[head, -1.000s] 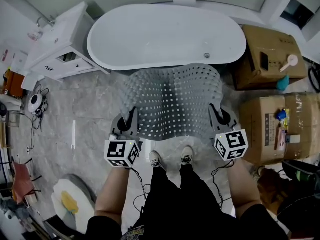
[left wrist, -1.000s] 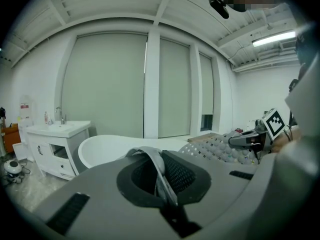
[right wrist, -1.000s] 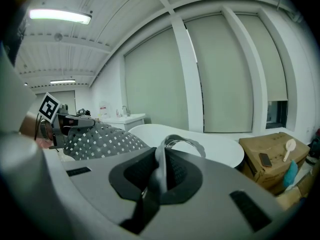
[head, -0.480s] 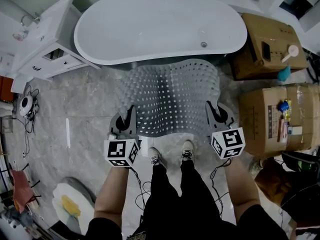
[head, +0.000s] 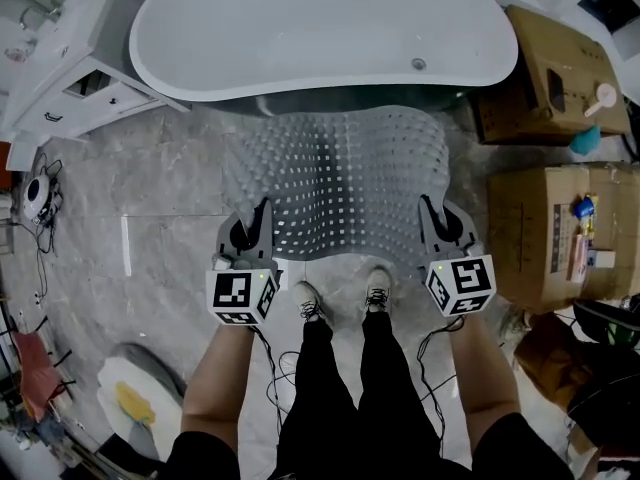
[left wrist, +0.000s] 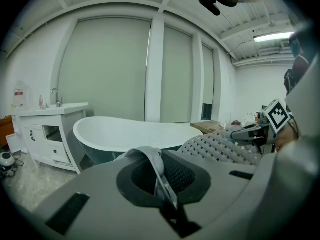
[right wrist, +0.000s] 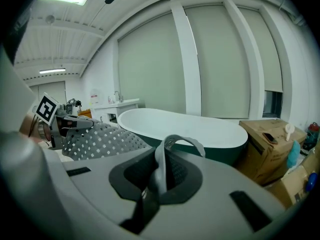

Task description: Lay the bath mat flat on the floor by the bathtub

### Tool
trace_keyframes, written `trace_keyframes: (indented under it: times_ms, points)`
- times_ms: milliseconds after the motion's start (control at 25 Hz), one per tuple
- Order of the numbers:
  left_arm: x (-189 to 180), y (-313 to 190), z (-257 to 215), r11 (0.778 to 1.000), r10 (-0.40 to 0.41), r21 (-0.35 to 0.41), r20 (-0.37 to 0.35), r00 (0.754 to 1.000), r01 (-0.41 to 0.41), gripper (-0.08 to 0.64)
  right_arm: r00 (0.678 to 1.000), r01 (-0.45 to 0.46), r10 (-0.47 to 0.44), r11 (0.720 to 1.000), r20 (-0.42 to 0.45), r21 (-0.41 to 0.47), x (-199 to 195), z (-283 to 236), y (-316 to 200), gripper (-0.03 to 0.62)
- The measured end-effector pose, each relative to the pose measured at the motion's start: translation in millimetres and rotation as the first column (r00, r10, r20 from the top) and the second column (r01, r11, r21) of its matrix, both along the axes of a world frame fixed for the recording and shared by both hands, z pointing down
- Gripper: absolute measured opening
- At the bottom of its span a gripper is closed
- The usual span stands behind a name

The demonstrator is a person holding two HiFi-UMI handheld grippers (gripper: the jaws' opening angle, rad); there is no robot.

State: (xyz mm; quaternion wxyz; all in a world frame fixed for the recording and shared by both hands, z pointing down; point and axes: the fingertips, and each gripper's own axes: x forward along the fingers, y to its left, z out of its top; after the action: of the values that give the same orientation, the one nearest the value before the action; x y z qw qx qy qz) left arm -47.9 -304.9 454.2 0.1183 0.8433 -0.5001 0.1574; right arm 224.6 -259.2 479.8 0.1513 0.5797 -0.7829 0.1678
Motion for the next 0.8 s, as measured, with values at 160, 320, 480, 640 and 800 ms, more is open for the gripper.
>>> trace_keyframes:
  times_ms: [160, 320, 480, 640, 800]
  points:
    - [-5.7, -1.6, 36.8, 1.000, -0.007, -0.019, 0.009, 1.000, 0.007, 0.029, 1.000, 0.004, -0.004, 1.000, -0.011, -0.023, -2.3, 37.6, -3.8, 0.029]
    - [-7.4, -7.6, 72.6, 1.000, -0.006, -0.023, 0.017, 1.000, 0.006, 0.029, 1.000, 0.004, -0.005, 0.999, -0.023, -0.039, -1.2, 74.7, -7.8, 0.029]
    - [-10.8, -11.7, 109.9, 0.999, -0.012, -0.031, 0.022, 1.000, 0.012, 0.029, 0.999, 0.019, -0.021, 0.999, -0.036, -0.051, -1.1, 110.8, -10.3, 0.029]
    - [-8.0, -14.5, 152.8, 1.000, 0.002, -0.027, 0.032, 0.999, -0.001, 0.029, 0.998, 0.030, -0.032, 0.999, -0.053, -0.044, 1.8, 152.5, -17.2, 0.029]
    - [-6.4, -19.0, 204.7, 1.000, 0.017, -0.026, 0.038, 0.999, -0.016, 0.031, 0.996, 0.039, -0.041, 0.999, -0.074, -0.035, 1.7, 202.1, -24.2, 0.029]
